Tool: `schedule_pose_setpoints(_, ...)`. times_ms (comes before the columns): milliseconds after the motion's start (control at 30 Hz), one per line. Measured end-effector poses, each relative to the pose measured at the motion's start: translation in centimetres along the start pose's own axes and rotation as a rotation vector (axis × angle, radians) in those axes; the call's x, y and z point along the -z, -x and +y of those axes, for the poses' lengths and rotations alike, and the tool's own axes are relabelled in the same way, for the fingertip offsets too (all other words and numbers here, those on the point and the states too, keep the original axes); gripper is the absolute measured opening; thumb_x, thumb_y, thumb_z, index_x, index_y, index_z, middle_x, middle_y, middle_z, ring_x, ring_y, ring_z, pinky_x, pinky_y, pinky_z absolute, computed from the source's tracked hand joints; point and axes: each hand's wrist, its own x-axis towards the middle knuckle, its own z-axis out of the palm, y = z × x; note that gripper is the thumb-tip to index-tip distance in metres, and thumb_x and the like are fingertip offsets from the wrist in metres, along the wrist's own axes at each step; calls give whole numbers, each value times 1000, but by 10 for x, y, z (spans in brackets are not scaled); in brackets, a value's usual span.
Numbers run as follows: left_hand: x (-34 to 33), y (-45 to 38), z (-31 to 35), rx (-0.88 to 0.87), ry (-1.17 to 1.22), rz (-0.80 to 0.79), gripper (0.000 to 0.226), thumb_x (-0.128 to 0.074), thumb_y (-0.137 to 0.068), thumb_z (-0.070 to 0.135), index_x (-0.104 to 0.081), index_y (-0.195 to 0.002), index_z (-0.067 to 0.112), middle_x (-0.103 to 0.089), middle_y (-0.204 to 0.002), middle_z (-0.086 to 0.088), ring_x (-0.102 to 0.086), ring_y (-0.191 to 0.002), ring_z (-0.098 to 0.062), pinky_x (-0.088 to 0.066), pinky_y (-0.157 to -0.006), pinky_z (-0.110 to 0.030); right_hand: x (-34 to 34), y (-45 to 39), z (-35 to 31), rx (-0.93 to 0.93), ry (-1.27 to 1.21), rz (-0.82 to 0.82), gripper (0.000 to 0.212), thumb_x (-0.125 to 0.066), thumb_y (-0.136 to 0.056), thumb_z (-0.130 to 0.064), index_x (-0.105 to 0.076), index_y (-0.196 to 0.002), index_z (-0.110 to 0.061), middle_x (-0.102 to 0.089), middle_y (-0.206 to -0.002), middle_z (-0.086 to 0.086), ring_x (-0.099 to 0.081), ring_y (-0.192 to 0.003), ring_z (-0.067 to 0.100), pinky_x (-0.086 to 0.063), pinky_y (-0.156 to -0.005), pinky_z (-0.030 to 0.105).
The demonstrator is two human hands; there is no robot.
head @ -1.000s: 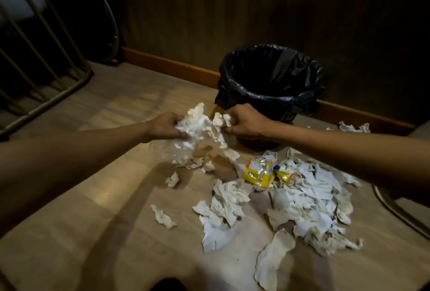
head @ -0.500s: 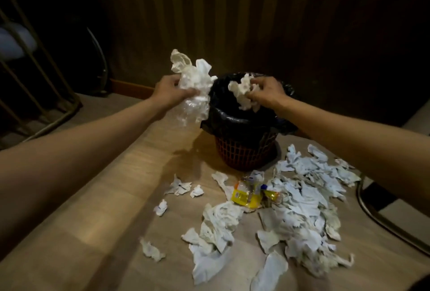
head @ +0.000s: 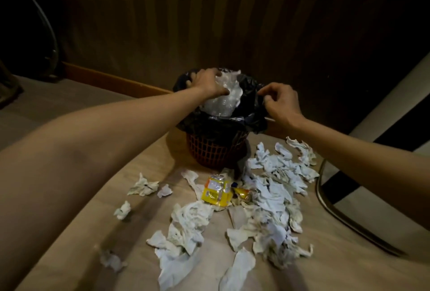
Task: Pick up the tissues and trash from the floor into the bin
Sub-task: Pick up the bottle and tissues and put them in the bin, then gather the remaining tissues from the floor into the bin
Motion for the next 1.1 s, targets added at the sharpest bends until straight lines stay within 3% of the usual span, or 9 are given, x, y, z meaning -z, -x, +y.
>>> schedule_pose_setpoints(200, 25, 24, -26, -148, 53, 137, 42, -69, -84, 38, -63, -123, 24, -68, -122, -3, -62, -115, -24, -51, -99, -46, -19, 14, -30, 322, 34, -98, 21, -59, -86, -13, -73, -101, -18, -62, -102, 1, -59, -85, 11, -48, -75, 24)
schedule_pose_setpoints(367, 45, 77, -84, -191, -96, 236, 29, -63, -84, 29, -67, -111, 18, -72, -106, -4, -67, -99, -21, -57, -85, -40, -67, 38, -61, 570, -30, -260, 16, -63, -87, -20, -71, -101, -19, -63, -97, -3, -61, -89, 7, -49, -78, 22)
schedule_pose_setpoints(467, 48, 104, -127, -123, -154, 196, 25, -64, -84, 23, -66, -107, 11, -71, -101, -8, -68, -94, -25, -56, -83, -39, -102, 56, -74, 714, -5, -423, 20, -65, -84, -18, -71, -103, -16, -67, -96, 1, -62, -89, 12, -47, -78, 24)
schedule_pose_setpoints(567, 43, 132, -176, -6, -246, 54, 35, -69, -86, 22, -62, -117, 8, -68, -107, -9, -67, -93, -25, -51, -78, -32, -140, 72, -79, 744, 13, -581, 22, -65, -84, -18, -70, -104, -14, -65, -95, 1, -62, -84, 13, -47, -75, 22)
schedule_pose_setpoints(633, 38, 148, -210, 51, -319, -61, 46, -72, -84, 25, -57, -125, 9, -67, -115, -10, -66, -94, -25, -50, -78, -30, -168, 77, -76, 716, 50, -677, 25, -64, -83, -19, -69, -106, -14, -64, -95, -1, -64, -81, 15, -52, -72, 31)
schedule_pose_setpoints(767, 26, 172, -260, 56, -382, -356, 58, -76, -80, 22, -52, -132, 12, -60, -123, -11, -67, -92, -24, -51, -80, -30, -222, 81, -62, 670, 215, -970, 39, -66, -84, -24, -62, -121, -12, -66, -108, 5, -69, -84, 20, -54, -73, 34)
schedule_pose_setpoints(933, 7, 199, -285, -8, -443, -907, 39, -84, -72, 30, -64, -105, 21, -65, -103, 3, -62, -70, -8, -52, -78, -28, -270, 90, -45, 695, 388, -1125, 48, -65, -88, -21, -47, -130, -8, -57, -121, 14, -61, -99, 32, -42, -72, 30)
schedule_pose_setpoints(1000, -2, 213, -299, 7, -374, -992, 30, -88, -67, 35, -68, -89, 30, -72, -94, 6, -67, -71, -11, -57, -77, -33, -286, 95, -41, 716, 423, -1151, 42, -62, -91, -22, -44, -126, -9, -53, -121, 15, -60, -100, 34, -46, -76, 34)
schedule_pose_setpoints(1100, -19, 242, -314, -64, -318, -1059, 38, -90, -65, 37, -72, -98, 29, -70, -98, 7, -63, -64, 0, -50, -68, -15, -306, 102, -38, 730, 438, -1158, 32, -59, -93, -20, -46, -121, -9, -53, -119, 17, -59, -95, 34, -50, -76, 39)
